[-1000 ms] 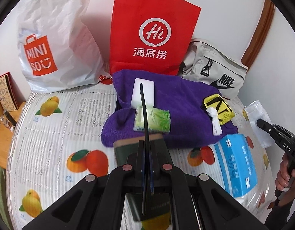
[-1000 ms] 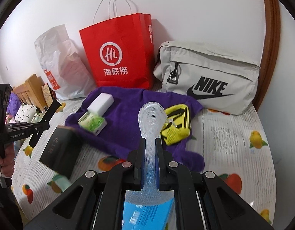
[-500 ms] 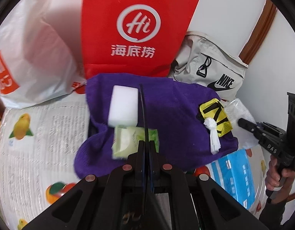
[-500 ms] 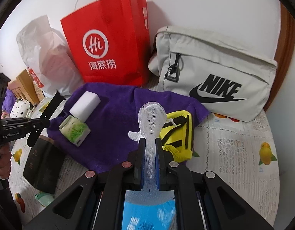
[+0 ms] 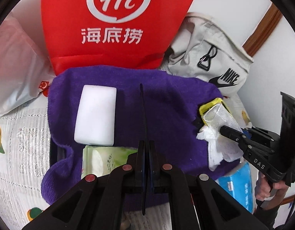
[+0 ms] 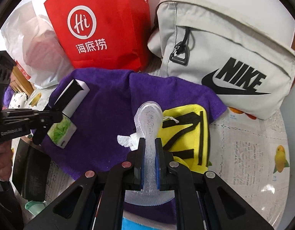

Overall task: Organize soft objects
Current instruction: 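Release the strap onto the towel with the left tool while the right tool drops the bag there, then grasp the green wipes packet with the right tool while the left tool returns to the pile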

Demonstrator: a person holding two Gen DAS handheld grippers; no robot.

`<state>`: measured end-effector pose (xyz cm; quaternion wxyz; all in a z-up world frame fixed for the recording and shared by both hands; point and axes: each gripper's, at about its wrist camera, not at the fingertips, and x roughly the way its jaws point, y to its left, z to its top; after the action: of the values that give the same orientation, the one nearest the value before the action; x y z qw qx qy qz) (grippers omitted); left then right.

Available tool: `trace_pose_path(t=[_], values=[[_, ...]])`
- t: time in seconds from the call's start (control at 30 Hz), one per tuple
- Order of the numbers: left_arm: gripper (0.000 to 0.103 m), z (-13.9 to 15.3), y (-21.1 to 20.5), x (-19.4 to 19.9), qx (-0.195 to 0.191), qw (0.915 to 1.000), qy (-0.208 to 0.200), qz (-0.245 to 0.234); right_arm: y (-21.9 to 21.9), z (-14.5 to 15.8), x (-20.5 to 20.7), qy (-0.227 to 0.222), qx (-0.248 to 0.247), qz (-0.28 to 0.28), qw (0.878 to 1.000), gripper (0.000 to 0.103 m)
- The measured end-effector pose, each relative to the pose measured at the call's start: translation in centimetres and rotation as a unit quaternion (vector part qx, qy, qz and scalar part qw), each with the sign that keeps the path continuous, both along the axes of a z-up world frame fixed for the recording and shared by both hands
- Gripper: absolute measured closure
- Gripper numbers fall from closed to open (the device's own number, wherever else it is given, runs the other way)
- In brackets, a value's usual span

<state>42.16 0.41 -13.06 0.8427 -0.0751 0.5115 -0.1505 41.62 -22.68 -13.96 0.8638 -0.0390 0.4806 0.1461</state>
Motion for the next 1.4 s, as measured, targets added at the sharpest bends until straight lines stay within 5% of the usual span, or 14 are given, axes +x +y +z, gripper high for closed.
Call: trace_pose_path(t=[0.2, 0.33, 0.53, 0.73, 1.23, 1.4], values=[[0.098, -1.3, -0.4, 1.1, 0.008, 0.9998, 0.016, 0.005, 0.3, -0.6, 0.6, 0.014, -0.012, 0.002, 1.000, 0.093], [0.083, -1.6, -0.3, 1.4, 0.000, 0.9998, 0.016, 0.007, 0.5, -1.0, 1.0, 0.021, -0.008, 0.003, 1.000, 0.088], [0.055, -1.2, -0.1, 1.4, 0.009, 0.9998, 0.004, 0.014, 0.9, -0.9, 1.0, 0.015, -0.003, 0.012, 1.000, 0.059], [0.046, 0.2, -0.1, 0.4, 0.035, 0.9992, -0.015, 0.014, 0.9, 0.3, 0.4, -0.007, -0.015, 0.006, 1.000, 0.043], [0.039, 4.6, 0.7, -8.3, 0.045, 0.9956, -0.076, 0.031, -0.4, 4.8, -5.8, -0.040, -0.015, -0.023, 0.999, 0.038], [0.039, 6.0, 1.7, -13.1, -0.030, 0.9936, -0.102, 0.040, -0.3, 6.2, -9.9, -0.069, -0.002, -0.024, 0.997, 0.027]])
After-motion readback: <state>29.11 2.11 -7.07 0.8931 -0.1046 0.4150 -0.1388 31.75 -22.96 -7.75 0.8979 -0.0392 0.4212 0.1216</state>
